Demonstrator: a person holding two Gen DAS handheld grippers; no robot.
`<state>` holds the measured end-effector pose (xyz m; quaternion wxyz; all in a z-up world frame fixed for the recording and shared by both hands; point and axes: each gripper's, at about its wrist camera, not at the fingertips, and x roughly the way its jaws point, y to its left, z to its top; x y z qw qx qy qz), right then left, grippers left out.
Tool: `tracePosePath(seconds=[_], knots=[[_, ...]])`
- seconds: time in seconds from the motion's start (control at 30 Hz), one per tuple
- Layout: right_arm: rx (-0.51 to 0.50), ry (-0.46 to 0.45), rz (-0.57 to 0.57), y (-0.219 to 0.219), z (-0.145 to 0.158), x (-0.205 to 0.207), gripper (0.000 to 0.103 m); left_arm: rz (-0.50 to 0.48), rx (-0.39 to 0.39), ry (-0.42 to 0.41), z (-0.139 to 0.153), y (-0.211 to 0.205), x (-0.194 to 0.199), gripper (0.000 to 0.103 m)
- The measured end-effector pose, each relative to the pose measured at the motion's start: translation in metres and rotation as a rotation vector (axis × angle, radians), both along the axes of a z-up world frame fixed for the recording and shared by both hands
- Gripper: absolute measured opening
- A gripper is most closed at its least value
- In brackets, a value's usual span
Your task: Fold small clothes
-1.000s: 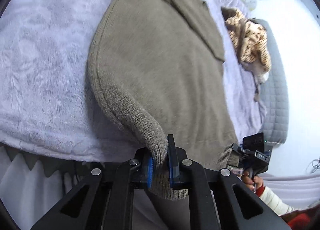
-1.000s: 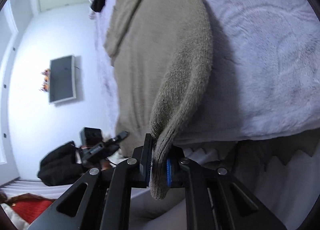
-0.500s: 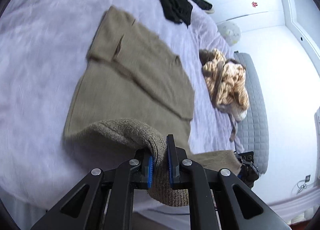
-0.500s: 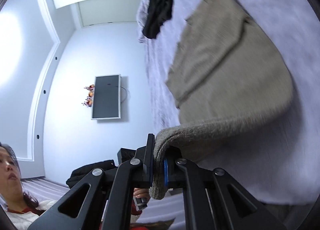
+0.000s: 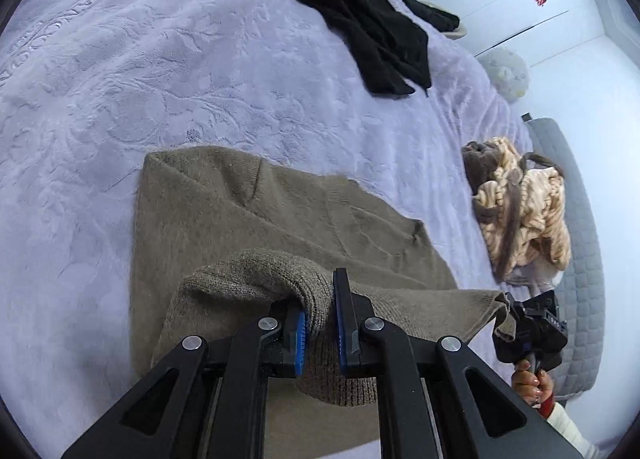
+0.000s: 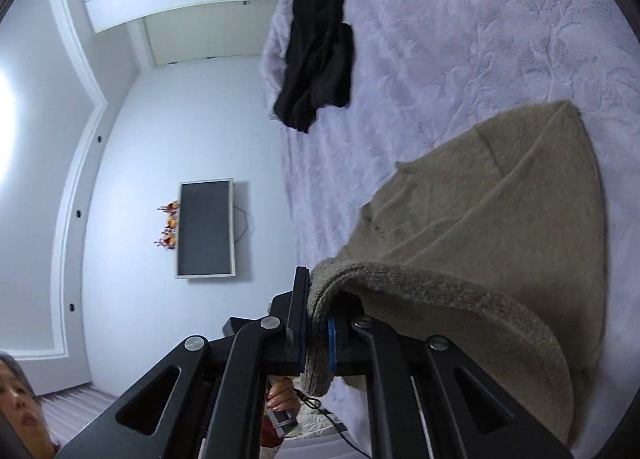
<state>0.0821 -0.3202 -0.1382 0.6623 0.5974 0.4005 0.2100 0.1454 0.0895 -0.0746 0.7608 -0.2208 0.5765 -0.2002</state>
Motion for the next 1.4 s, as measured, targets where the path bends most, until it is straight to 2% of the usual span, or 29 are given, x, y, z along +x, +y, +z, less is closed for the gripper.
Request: tracePosePath(seconds=[0.13,0.23,0.33,0.4,0.43,0.47,0.53,0.57,0.6,0.67,0.73,0.8,0.9,0.97,1.1,1.2,1.3,1.37,1.4], knots=[[-0.029,0.100,-0.002,-0.008,-0.044,0.028,0.008,-0.007,0.124,0.038,-0.035,-0.013,0.017,0.013],[-0.047,0.162,-0.032,-0.015,-0.065,0.037,0.012,0.033,0.104,0.111,-0.053,-0.010,0.024,0.015],[-0.058,0.203,-0.035,-0.021,-0.067,0.039,0.012,0.040,0.091,0.138,-0.045,-0.007,0.025,0.015],[-0.073,0.170,-0.013,-0.024,-0.054,0.035,0.031,0.021,0.097,0.100,-0.026,-0.005,0.016,0.015],[-0.074,0.151,-0.002,-0.025,-0.046,0.032,0.060,0.014,0.096,0.084,-0.017,-0.005,0.013,0.019],[-0.076,0.123,0.006,-0.026,-0.036,0.026,0.067,0.006,0.100,0.064,-0.008,-0.005,0.009,0.025],[-0.106,0.081,0.018,-0.030,-0.018,0.016,0.067,0.011,0.151,0.012,0.008,-0.006,-0.001,0.061],[-0.122,0.067,0.022,-0.031,-0.010,0.010,0.066,0.015,0.188,-0.031,0.017,-0.006,-0.006,0.065],[-0.142,0.061,0.027,-0.031,-0.004,0.006,0.064,0.011,0.216,-0.063,0.024,-0.005,-0.010,0.066],[-0.200,0.060,0.066,-0.027,0.003,-0.002,0.048,-0.007,0.229,-0.077,0.029,-0.004,-0.015,0.066],[-0.254,0.055,0.110,-0.016,0.005,-0.010,0.035,-0.040,0.225,-0.067,0.026,-0.007,-0.020,0.066],[-0.300,0.064,0.178,-0.001,-0.002,-0.016,0.030,-0.109,0.243,-0.028,0.013,-0.018,-0.025,0.066],[-0.395,0.100,0.286,0.024,-0.018,-0.002,0.030,-0.190,0.287,-0.003,-0.010,-0.042,-0.028,0.066],[-0.445,0.085,0.301,0.033,-0.022,0.015,0.030,-0.181,0.310,-0.014,-0.022,-0.056,-0.017,0.066],[-0.470,0.118,0.190,0.022,-0.028,0.044,0.030,-0.049,0.326,-0.032,-0.029,-0.058,0.021,0.066],[-0.459,0.155,0.102,0.002,-0.033,0.053,0.030,0.054,0.329,-0.062,-0.017,-0.046,0.043,0.066],[-0.458,0.161,0.055,-0.018,-0.027,0.046,0.039,0.105,0.395,-0.102,0.000,-0.031,0.053,0.066],[-0.471,0.165,0.038,-0.027,-0.020,0.034,0.054,0.102,0.396,-0.095,0.008,-0.020,0.050,0.066],[-0.470,0.164,0.040,-0.031,-0.013,0.028,0.055,0.087,0.403,-0.094,0.012,-0.017,0.046,0.066]])
